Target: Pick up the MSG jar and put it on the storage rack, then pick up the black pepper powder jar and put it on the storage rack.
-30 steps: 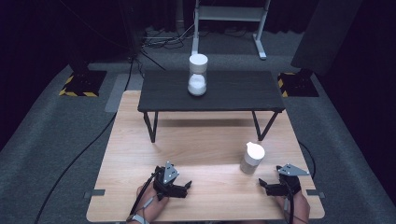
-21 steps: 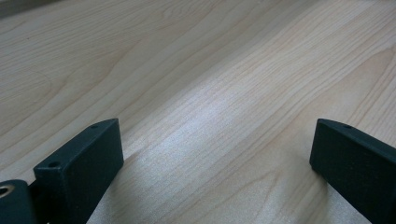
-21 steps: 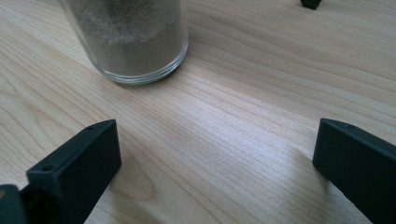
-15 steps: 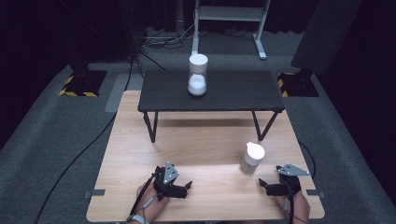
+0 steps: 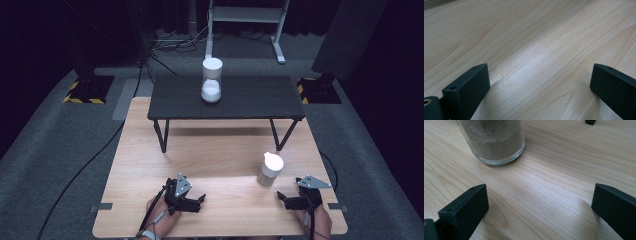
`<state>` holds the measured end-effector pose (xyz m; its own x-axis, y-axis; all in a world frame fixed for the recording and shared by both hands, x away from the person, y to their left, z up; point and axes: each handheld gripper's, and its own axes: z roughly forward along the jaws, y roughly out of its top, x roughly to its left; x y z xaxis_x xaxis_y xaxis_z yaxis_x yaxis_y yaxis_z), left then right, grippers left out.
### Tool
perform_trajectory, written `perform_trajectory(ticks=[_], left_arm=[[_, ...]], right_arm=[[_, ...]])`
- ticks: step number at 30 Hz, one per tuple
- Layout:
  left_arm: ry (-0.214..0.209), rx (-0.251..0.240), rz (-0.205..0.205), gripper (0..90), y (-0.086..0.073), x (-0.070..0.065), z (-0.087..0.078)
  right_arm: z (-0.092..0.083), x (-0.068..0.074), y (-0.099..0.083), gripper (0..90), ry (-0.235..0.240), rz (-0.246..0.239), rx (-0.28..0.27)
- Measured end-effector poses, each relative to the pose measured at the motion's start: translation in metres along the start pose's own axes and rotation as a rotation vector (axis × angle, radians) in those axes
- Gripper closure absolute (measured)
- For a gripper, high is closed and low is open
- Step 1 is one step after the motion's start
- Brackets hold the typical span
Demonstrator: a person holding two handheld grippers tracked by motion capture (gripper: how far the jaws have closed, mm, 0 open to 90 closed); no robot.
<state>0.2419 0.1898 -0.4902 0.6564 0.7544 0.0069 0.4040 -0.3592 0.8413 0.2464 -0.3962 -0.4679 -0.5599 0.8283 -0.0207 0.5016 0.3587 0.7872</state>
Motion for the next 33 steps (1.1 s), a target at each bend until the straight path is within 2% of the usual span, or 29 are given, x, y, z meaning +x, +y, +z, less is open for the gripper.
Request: perform_trajectory(ticks=[33], left_arm=[[0.0,0.001,0.0,2.8,0.0001,0.0001,-0.0001]], right_arm=[[0.0,-0.0025,0.0018,0.7,0.012,-0.01,0.007]])
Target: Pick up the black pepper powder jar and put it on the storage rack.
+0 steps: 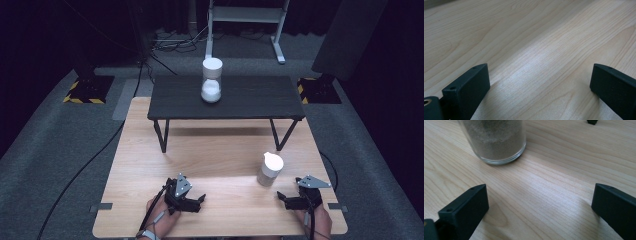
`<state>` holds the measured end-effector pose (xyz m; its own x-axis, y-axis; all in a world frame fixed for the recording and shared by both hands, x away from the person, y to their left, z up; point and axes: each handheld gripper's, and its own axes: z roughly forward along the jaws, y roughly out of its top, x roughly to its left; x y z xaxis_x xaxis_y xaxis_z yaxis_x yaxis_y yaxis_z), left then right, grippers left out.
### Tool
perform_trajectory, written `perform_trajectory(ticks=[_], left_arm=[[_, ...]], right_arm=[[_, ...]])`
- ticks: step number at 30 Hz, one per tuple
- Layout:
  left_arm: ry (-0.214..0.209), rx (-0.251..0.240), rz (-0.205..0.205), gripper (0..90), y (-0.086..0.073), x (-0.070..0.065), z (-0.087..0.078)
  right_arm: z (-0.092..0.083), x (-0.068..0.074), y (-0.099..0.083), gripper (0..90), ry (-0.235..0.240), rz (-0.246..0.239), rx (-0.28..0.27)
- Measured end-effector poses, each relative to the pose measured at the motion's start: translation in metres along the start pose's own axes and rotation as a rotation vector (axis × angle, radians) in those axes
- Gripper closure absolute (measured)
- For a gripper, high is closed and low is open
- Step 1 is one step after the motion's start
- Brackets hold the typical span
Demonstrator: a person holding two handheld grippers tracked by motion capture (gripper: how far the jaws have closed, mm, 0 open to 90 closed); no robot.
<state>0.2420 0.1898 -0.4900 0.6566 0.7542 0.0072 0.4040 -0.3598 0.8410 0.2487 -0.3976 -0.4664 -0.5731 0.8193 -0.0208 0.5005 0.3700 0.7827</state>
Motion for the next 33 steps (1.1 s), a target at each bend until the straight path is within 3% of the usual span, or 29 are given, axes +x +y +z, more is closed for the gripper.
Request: perform_trajectory(ticks=[11,19,27,33], left_arm=[[0.0,0.0,0.0,2.8,0.0,0.0,0.0],[0.0,0.0,-0.001,2.8,0.0,0.0,0.0],[0.0,0.0,0.0,2.8,0.0,0.0,0.0],[0.0,-0.001,0.0,2.8,0.0,0.0,0.0]], right_arm=[[-0.004,-0.004,0.008,0.4,0.028,0.009,0.019],[-0.025,-0.003,0.016,0.4,0.027,0.004,-0.098],[-0.049,0.006,0.025,0.4,0.012,-0.041,-0.225],[-0.062,0.012,0.03,0.3,0.014,-0.056,-0.286]])
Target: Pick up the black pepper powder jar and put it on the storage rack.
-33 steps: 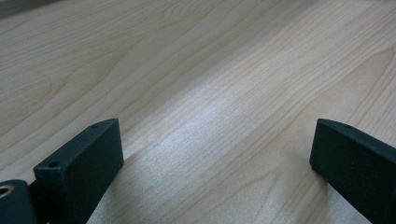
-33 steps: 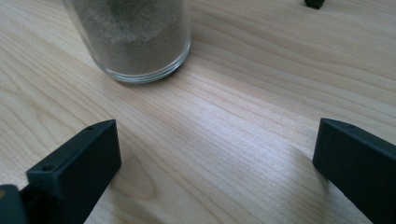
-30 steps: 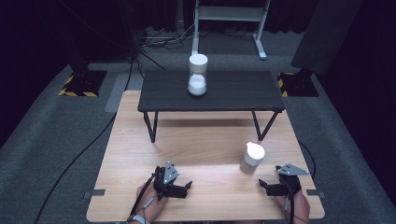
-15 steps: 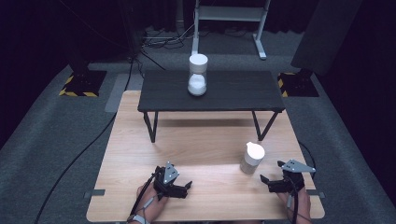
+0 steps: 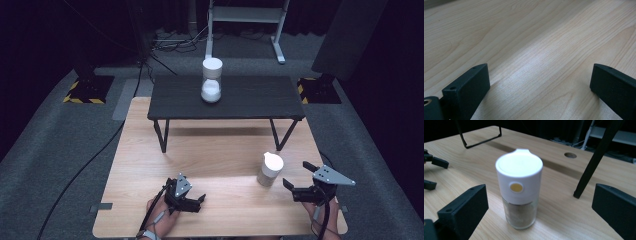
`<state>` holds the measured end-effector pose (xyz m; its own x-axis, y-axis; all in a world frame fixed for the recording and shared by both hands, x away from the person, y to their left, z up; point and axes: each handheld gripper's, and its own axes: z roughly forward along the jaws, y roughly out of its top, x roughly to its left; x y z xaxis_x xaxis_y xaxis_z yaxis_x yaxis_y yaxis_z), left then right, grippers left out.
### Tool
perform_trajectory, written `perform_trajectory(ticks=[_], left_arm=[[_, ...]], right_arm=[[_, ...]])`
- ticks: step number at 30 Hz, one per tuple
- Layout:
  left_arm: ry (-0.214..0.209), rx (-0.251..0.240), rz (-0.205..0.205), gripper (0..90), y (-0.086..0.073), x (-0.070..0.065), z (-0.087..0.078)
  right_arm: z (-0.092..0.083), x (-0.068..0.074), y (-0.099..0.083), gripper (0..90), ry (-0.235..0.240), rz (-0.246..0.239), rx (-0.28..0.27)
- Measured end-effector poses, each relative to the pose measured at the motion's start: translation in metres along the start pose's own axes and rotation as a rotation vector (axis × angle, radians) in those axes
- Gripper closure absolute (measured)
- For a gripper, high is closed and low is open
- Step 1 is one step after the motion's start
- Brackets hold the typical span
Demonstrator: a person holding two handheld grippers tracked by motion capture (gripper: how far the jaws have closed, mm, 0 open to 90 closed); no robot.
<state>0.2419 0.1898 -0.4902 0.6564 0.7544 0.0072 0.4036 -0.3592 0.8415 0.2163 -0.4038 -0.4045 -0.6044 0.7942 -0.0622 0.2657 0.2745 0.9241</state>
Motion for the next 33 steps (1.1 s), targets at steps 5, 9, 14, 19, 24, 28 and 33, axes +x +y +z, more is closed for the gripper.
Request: perform_trajectory(ticks=[5,9,14,19,24,28,33], left_arm=[[0.0,0.0,0.0,2.8,0.0,0.0,0.0],[0.0,0.0,0.0,2.8,0.0,0.0,0.0],[0.0,0.0,0.0,2.8,0.0,0.0,0.0],[0.0,0.0,0.0,2.8,0.0,0.0,0.0],[0.0,0.0,0.0,2.8,0.0,0.0,0.0],[0.0,0.0,0.0,2.8,0.0,0.0,0.0],[0.0,0.0,0.0,2.8,0.0,0.0,0.0]], right_arm=[[-0.003,0.002,0.003,0.4,0.0,-0.009,-0.023],[-0.003,0.002,0.004,0.4,0.0,-0.007,-0.024],[0.0,0.004,0.005,0.3,0.007,-0.012,-0.019],[0.005,0.003,0.005,0.3,0.01,-0.01,-0.01],[0.015,0.003,0.009,0.3,0.022,-0.013,-0.013],[0.025,0.003,0.016,0.3,0.045,-0.024,-0.023],[0.036,0.006,0.022,0.3,0.066,-0.04,-0.038]])
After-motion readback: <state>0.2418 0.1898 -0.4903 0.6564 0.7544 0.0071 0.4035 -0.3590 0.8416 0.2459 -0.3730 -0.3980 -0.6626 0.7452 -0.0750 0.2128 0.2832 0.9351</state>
